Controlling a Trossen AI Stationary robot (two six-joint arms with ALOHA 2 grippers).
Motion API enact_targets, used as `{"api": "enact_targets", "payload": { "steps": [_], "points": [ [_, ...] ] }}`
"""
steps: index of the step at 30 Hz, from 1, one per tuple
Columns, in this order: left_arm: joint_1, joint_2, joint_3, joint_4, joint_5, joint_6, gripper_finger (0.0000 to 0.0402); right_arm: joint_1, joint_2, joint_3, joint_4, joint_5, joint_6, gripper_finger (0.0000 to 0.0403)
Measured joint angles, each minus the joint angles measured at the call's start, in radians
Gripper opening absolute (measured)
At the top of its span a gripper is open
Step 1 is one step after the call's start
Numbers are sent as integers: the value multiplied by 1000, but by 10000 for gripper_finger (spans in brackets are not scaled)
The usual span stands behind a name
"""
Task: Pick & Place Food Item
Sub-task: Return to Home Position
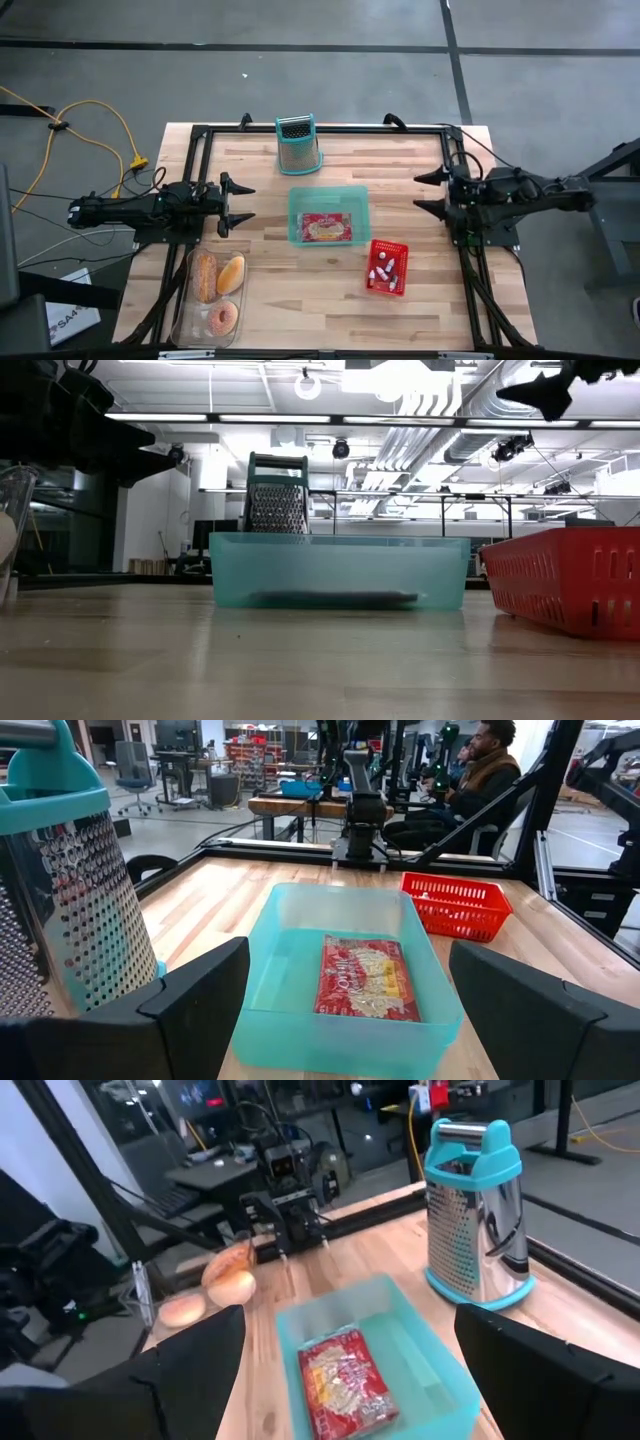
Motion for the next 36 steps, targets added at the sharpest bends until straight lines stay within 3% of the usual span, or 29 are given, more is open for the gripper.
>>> {"api": "enact_targets", "payload": {
  "steps": [22, 36],
  "points": [
    [0, 0, 0, 0, 0, 0, 336, 0, -267, -355, 206, -4, 44, 350],
    [0, 0, 0, 0, 0, 0, 336, 0, -290, -486, 400, -12, 52, 350]
  ]
}}
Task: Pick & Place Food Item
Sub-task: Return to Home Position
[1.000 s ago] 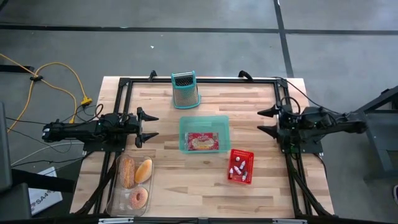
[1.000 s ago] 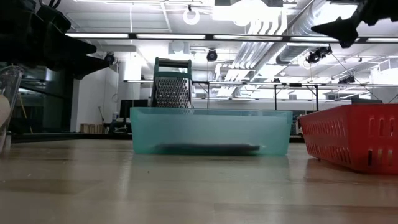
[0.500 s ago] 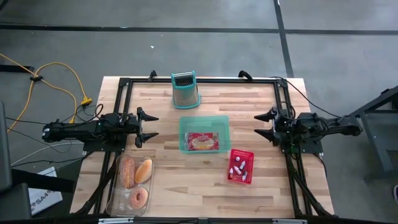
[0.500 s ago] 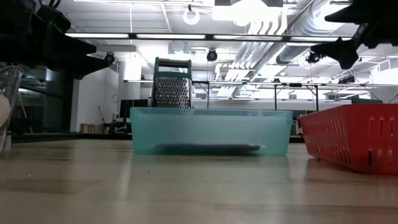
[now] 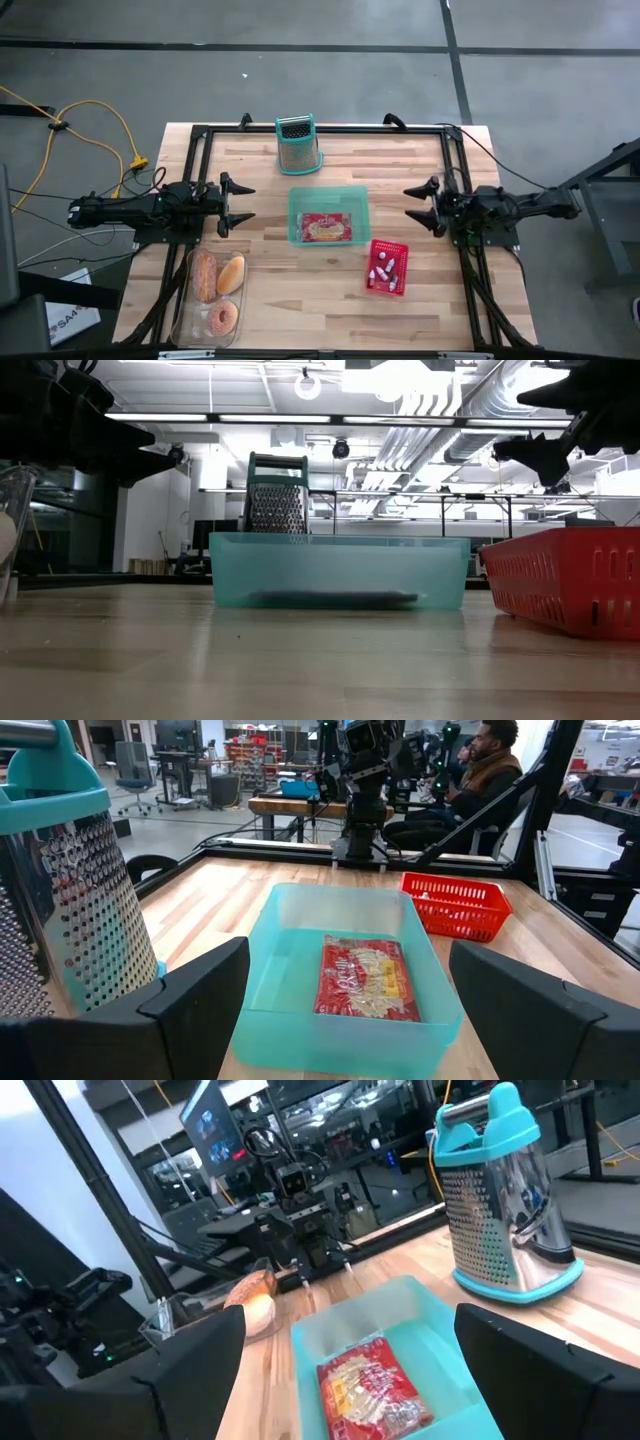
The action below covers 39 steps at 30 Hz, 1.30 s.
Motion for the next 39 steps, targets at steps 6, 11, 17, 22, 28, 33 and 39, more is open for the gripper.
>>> {"api": "enact_targets", "payload": {
  "steps": [6, 11, 17, 22, 28, 33, 39],
  "points": [
    [0, 0, 0, 0, 0, 0, 336, 0, 0, -53, 99, -43, -7, 350],
    [0, 0, 0, 0, 0, 0, 336, 0, 0, -84, 158, -64, -8, 350],
    [0, 0, 0, 0, 0, 0, 336, 0, 0, -84, 158, -72, -8, 350],
    [0, 0, 0, 0, 0, 0, 336, 0, 0, -84, 140, -72, -14, 350],
    [0, 0, 0, 0, 0, 0, 336, 0, 0, -85, 84, -72, -3, 350],
    [0, 0, 0, 0, 0, 0, 336, 0, 0, -85, 35, -70, -2, 350],
    [0, 0, 0, 0, 0, 0, 336, -7, 0, -85, 23, -68, -27, 350]
  ]
}}
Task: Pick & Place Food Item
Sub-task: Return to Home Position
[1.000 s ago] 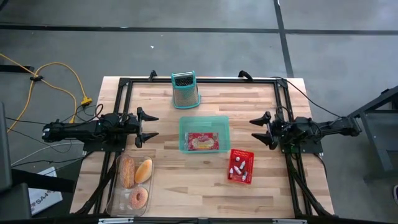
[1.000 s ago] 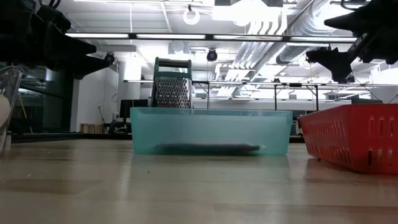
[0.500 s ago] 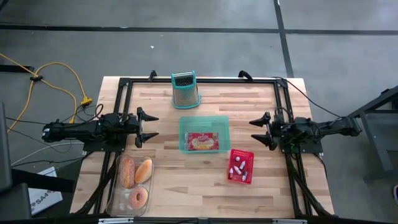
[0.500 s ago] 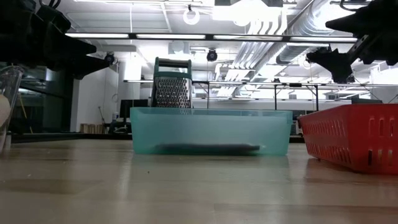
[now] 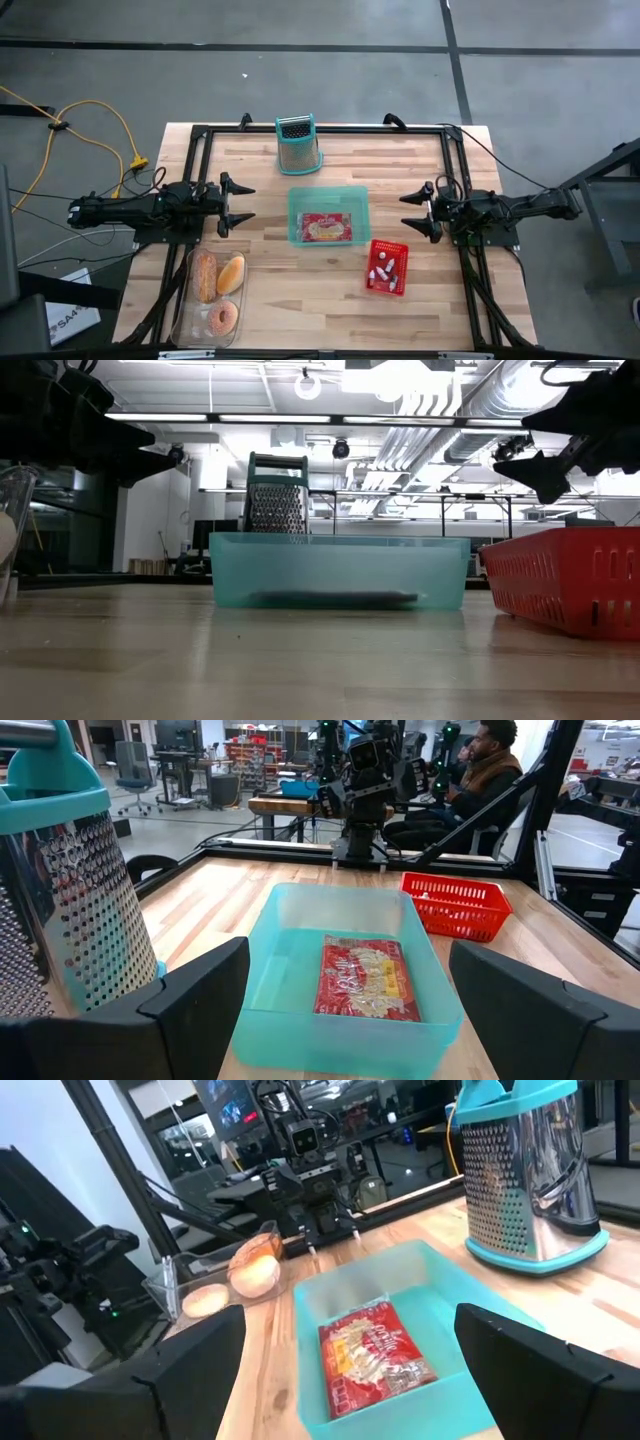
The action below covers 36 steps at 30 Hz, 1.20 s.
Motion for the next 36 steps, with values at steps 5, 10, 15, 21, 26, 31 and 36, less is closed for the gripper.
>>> {"api": "enact_targets", "payload": {
  "steps": [5, 10, 15, 21, 26, 31, 36],
  "points": [
    [0, 0, 0, 0, 0, 0, 336, -15, 1, 0, -5, -5, -61, 350],
    [0, 0, 0, 0, 0, 0, 336, -40, 1, -1, -11, -21, -137, 350],
    [0, 0, 0, 0, 0, 0, 336, -82, 17, -2, -32, -109, -200, 350],
    [0, 0, 0, 0, 0, 0, 336, -133, 71, -2, -42, -191, -181, 350],
    [0, 0, 0, 0, 0, 0, 336, -141, 101, -2, -42, -191, -177, 350],
    [0, 0, 0, 0, 0, 0, 336, -140, 100, -2, -42, -193, -165, 350],
    [0, 0, 0, 0, 0, 0, 336, -140, 100, -2, -42, -194, -165, 350]
  ]
}}
